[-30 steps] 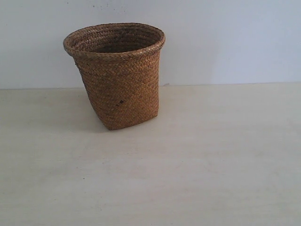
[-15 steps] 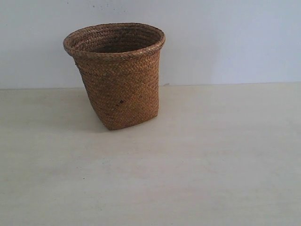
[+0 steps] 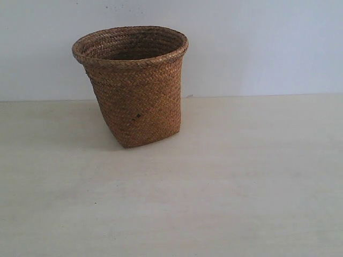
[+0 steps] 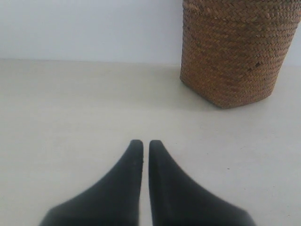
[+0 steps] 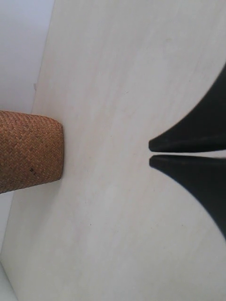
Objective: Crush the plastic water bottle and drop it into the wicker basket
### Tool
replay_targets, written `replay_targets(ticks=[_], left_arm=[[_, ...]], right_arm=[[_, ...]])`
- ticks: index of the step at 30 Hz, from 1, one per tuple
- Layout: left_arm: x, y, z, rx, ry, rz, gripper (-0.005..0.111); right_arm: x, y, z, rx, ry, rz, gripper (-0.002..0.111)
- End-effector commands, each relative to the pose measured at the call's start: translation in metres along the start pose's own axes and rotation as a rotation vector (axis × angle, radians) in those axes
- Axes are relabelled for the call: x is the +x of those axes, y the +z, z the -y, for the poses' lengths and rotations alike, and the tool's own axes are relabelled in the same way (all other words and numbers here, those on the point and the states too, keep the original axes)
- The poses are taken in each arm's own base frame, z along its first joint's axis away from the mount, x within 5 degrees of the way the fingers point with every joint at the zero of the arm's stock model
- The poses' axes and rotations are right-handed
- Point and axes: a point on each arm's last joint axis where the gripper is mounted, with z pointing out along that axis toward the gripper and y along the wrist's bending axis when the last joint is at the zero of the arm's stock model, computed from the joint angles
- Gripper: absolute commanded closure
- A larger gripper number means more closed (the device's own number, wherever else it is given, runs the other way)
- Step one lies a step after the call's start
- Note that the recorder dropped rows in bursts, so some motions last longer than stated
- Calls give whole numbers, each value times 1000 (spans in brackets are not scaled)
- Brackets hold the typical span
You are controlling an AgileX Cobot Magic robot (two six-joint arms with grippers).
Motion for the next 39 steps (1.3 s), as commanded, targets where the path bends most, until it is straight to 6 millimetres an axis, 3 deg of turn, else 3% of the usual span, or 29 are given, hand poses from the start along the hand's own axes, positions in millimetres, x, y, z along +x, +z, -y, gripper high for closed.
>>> replay_targets(ticks=[1, 14, 19, 23, 26, 29, 33, 36, 39], left_arm=[[1, 0, 0, -5, -9, -1, 103], [1, 0, 0, -5, -9, -1, 103], [1, 0, 0, -5, -9, -1, 103], [1, 0, 0, -5, -9, -1, 103], [1, 0, 0, -5, -9, -1, 103], [1, 0, 0, -5, -9, -1, 103], [1, 0, 0, -5, -9, -1, 103], [1, 0, 0, -5, -9, -1, 103], [1, 0, 0, -5, -9, -1, 103]], right_arm=[[1, 0, 0, -1, -1, 8, 108], [-1, 0, 0, -3, -1, 26, 108], [-30, -6, -4, -46, -18, 353, 108], [-39, -5, -5, 3, -144, 534, 108], [-26, 11, -1, 108, -200, 534, 108], [7, 40, 13, 316, -196, 493, 108], [46, 59, 32, 534, -112, 378, 108], [70, 68, 39, 586, -38, 331, 108], [71, 69, 39, 583, -11, 326, 108]])
